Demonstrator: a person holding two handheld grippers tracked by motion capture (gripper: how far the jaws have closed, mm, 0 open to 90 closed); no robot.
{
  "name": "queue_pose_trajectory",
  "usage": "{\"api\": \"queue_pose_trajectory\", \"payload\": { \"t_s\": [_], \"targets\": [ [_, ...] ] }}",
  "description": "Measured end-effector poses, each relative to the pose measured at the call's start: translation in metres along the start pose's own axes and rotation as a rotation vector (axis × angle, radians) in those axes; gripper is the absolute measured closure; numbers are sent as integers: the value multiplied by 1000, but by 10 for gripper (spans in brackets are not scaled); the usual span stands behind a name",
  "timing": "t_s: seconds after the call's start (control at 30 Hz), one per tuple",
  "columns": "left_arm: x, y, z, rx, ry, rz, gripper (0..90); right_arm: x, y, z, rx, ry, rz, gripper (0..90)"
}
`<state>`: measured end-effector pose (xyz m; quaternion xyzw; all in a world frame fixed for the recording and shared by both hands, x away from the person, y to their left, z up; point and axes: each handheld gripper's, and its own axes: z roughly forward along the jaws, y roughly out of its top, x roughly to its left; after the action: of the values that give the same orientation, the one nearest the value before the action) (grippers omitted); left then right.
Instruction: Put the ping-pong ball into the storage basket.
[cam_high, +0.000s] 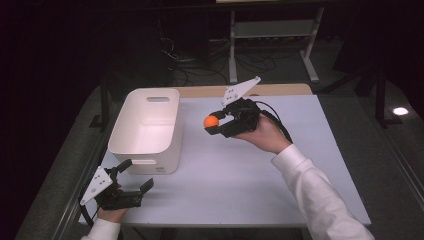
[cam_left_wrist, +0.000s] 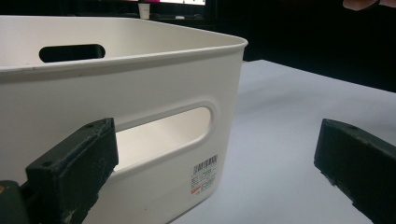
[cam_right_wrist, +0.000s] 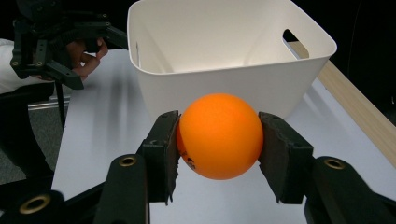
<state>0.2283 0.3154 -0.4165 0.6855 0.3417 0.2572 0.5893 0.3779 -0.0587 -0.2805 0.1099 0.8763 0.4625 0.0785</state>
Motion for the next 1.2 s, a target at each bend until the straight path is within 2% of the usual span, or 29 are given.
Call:
{"api": "queue_pose_trajectory", "payload": {
  "t_s": [0.07,0.33,0.47,0.53,0.7,1.2],
  "targets": [
    [0,0,0,0,0,0,0,-1,3,1,1,3,-14,494],
    [0,0,0,1,0,0,0,2,13,7,5,19,-19,494],
    [-1,0,1,-10,-1,-16,0,2,19,12,3,27,-32,494],
    [0,0,-1,12,2,3,0,2,22,14,-2,31,-36,494],
    [0,0,0,-4,-1,1,0,4,25,22,1,48,-41,493],
    [0,0,0,-5,-1,3,0,6,37,38,4,76,-64,494]
  ]
}}
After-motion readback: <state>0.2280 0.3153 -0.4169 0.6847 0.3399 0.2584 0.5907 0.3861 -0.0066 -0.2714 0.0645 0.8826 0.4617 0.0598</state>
